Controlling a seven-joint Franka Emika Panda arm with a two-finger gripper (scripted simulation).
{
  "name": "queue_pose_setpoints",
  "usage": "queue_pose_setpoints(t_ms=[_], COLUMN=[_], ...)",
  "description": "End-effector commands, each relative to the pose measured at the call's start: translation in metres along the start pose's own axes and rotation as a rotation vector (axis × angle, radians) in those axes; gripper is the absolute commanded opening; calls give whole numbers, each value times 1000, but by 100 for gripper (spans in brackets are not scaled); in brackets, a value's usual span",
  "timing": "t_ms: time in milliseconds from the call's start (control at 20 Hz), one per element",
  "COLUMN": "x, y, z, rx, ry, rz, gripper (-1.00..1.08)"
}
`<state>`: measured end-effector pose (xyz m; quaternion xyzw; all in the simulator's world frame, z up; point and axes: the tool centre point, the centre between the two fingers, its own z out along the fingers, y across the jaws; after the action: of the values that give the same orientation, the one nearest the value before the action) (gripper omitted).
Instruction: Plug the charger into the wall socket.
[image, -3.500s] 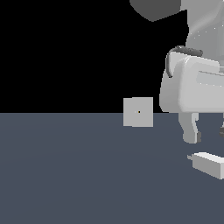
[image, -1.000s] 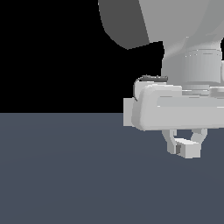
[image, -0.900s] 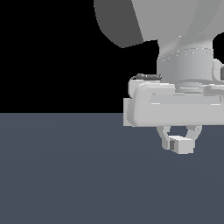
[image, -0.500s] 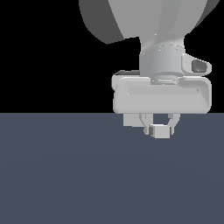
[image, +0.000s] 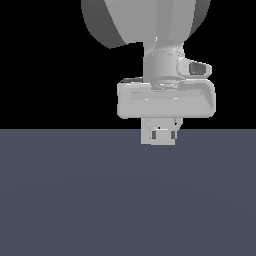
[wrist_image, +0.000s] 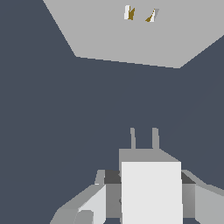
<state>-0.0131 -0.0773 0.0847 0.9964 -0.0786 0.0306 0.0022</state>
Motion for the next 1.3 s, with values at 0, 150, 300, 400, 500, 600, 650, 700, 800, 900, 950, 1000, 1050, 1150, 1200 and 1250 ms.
queue_pose_setpoints(t_ms=[0,150,300,400,500,600,650,700,800,900,950,1000,1050,1150,1200,1250], x=[8,16,22,25,27,27,27,27,27,28,29,30,31,35,38,41], y=[-5,-9,-12,-13,-14,-14,-14,-14,-14,-14,-14,-14,-13,-13,-13,-12], z=[-5,-9,-12,-13,-14,-14,-14,-14,-14,-14,-14,-14,-13,-13,-13,-13], rx=[-3,-5,-6,-7,-7,-8,-8,-8,-7,-7,-7,-7,-7,-7,-7,-7], ry=[0,-1,-1,-1,-1,-1,-1,-1,-1,-1,-1,-1,-1,-1,-1,-1], rz=[38,71,95,106,113,116,116,116,114,114,114,114,114,114,114,114], gripper=[-100,-100,-100,-100,-100,-100,-100,-100,-100,-100,-100,-100,-100,-100,-100,-100])
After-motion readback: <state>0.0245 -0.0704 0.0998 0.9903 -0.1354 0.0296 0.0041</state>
